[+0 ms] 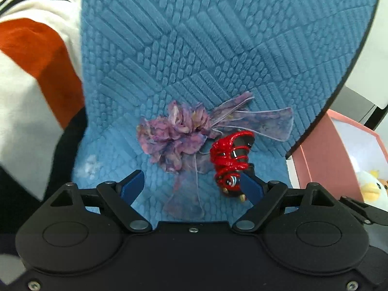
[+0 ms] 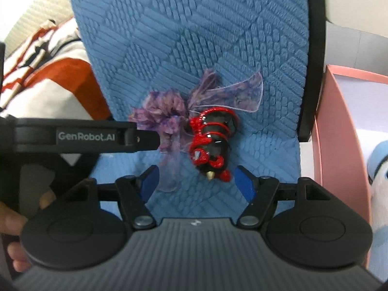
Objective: Organize objects
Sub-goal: 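Grasp the purple ribbon bow with the left gripper while the right grasps the red-black figurine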
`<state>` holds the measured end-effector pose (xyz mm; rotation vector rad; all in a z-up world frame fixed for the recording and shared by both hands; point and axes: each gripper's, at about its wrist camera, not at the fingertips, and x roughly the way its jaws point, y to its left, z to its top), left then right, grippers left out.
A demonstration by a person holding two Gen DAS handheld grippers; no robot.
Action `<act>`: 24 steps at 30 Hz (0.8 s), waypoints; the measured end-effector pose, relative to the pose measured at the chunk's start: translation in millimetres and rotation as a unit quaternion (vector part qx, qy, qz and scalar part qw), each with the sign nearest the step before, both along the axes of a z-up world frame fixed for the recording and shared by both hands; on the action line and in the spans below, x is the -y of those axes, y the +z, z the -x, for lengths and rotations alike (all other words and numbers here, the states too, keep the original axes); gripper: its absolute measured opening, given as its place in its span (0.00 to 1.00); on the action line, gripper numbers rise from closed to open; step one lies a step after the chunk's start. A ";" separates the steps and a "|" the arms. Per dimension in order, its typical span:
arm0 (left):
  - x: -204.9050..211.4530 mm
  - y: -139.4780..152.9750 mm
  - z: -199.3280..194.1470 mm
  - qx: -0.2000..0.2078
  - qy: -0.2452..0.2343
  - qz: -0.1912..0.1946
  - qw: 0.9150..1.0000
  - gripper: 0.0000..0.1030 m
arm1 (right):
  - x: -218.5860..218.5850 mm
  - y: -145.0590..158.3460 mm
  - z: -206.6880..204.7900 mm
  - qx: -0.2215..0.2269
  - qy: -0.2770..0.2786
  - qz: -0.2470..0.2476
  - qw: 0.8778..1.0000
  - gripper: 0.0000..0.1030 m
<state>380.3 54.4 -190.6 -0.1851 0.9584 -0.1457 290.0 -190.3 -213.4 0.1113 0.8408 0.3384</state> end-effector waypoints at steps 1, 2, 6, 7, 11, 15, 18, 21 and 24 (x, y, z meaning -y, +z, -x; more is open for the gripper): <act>0.4 -4.6 -6.4 -0.007 0.002 0.000 1.000 0.82 | -0.6 -3.6 -6.5 -0.005 -0.001 -0.002 1.000 0.69; 0.7 -7.6 -11.6 -0.011 0.004 -0.004 1.000 0.82 | -0.3 -6.7 -12.0 -0.012 -0.005 -0.005 1.000 0.69; 3.0 -20.7 -31.9 -0.014 0.003 -0.020 1.000 0.82 | -1.8 -17.0 -30.8 -0.027 -0.012 -0.003 1.000 0.69; 2.7 -24.6 -37.7 -0.018 0.004 -0.018 1.000 0.82 | -3.3 -20.2 -35.0 -0.029 -0.012 0.002 1.000 0.69; -1.6 -37.6 -54.8 -0.031 0.010 -0.006 0.999 0.81 | -7.2 -32.4 -46.3 -0.034 -0.013 -0.001 0.999 0.69; -10.6 -49.2 -62.1 -0.041 0.023 -0.004 0.999 0.80 | -9.7 -43.4 -49.8 -0.041 -0.011 -0.005 0.999 0.69; -12.6 -51.8 -65.9 -0.038 0.027 -0.002 0.999 0.78 | -13.5 -47.2 -50.4 -0.041 -0.002 -0.004 0.999 0.68; -9.0 -51.4 -69.1 -0.026 0.014 -0.014 0.999 0.74 | -16.1 -49.4 -51.7 -0.033 -0.002 0.007 0.999 0.68; -7.7 -55.2 -74.7 -0.028 0.009 -0.009 1.000 0.65 | -15.2 -50.5 -53.0 -0.034 -0.006 0.009 0.999 0.60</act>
